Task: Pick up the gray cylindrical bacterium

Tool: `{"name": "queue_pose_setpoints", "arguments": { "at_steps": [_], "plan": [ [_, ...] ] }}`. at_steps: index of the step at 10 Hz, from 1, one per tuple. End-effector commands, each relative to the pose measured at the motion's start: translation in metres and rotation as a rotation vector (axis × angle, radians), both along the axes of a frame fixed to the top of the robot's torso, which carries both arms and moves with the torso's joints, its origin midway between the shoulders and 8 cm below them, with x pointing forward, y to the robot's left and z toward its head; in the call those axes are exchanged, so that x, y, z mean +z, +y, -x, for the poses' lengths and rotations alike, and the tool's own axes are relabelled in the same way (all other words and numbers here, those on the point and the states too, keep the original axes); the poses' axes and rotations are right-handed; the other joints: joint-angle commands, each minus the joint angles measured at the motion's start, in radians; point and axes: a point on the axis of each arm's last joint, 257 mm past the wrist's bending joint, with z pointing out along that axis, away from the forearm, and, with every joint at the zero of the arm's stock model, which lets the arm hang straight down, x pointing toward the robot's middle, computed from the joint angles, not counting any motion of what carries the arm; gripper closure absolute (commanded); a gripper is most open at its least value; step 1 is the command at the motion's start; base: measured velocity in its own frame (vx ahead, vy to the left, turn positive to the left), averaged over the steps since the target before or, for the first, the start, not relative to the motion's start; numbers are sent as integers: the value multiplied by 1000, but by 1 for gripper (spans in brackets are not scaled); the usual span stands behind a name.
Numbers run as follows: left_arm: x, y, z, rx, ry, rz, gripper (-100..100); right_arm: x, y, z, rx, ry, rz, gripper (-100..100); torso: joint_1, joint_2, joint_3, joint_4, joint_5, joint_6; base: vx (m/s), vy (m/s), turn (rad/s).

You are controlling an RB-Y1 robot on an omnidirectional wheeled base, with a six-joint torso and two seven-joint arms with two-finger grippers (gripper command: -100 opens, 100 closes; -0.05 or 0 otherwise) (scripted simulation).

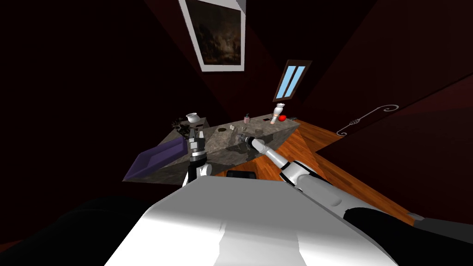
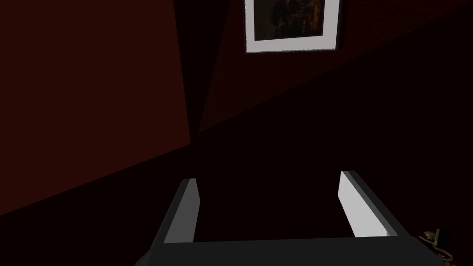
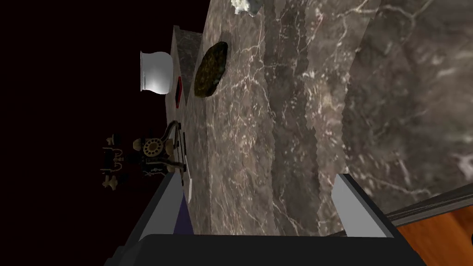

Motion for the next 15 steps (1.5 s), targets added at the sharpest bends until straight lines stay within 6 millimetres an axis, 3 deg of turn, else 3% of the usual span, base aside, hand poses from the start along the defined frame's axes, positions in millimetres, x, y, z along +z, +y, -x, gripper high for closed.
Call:
{"name": "queue_pose_setpoints", "arguments": {
  "at_steps": [1,11,14,15],
  "plan": [
    [0,0,0,0,0,0,0,-4,-3,-5,12,-43,63,-100,0,0,0,0,0,0,47,-7,-16],
    [0,0,0,0,0,0,0,-13,-38,-50,124,-353,532,-100,0,1,0,0,0,0,60,-5,-20],
    [0,0,0,0,0,0,0,-12,-41,-53,136,-383,573,-100,0,4,2,1,0,0,5,-1,3],
    [0,0,0,0,0,0,0,-12,-41,-54,137,-387,577,0,0,5,3,1,0,0,0,0,0]
  ]
}}
